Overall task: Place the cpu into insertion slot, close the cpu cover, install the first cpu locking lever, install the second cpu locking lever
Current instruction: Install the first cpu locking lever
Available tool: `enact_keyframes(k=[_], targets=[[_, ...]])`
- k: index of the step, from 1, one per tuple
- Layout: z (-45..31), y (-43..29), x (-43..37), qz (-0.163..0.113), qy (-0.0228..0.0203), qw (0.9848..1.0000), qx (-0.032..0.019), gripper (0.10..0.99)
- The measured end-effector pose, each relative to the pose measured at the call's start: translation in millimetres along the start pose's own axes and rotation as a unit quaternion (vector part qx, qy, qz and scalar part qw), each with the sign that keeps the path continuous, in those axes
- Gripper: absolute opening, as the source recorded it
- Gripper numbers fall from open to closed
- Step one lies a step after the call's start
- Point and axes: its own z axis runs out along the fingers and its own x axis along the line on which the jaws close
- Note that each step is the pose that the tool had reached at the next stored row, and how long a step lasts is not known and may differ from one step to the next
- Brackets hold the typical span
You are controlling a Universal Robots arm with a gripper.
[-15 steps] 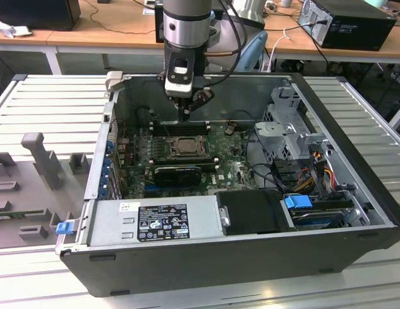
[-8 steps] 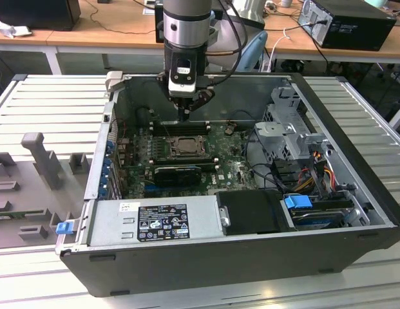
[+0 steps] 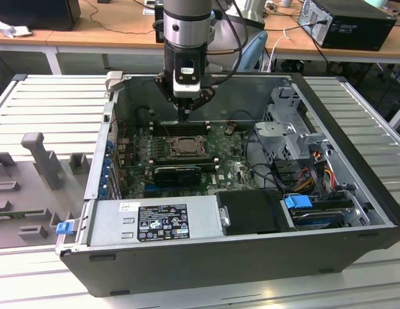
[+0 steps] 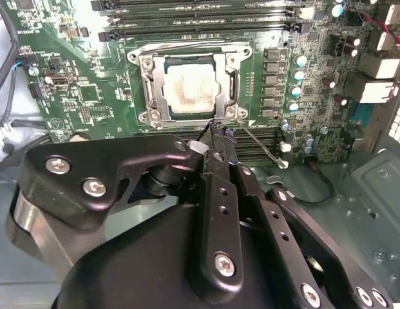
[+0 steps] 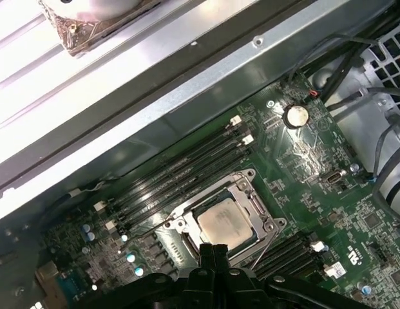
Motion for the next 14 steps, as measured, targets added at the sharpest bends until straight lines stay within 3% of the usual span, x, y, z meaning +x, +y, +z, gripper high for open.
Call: enact_keyframes(k=[7, 14], targets=[[0.0, 0.0, 0.0, -0.027, 0.0011, 0.9996, 0.0007, 0.106], [0.0, 0.0, 0.0, -0.062, 0.0025, 0.9981, 0.0017, 0.106]])
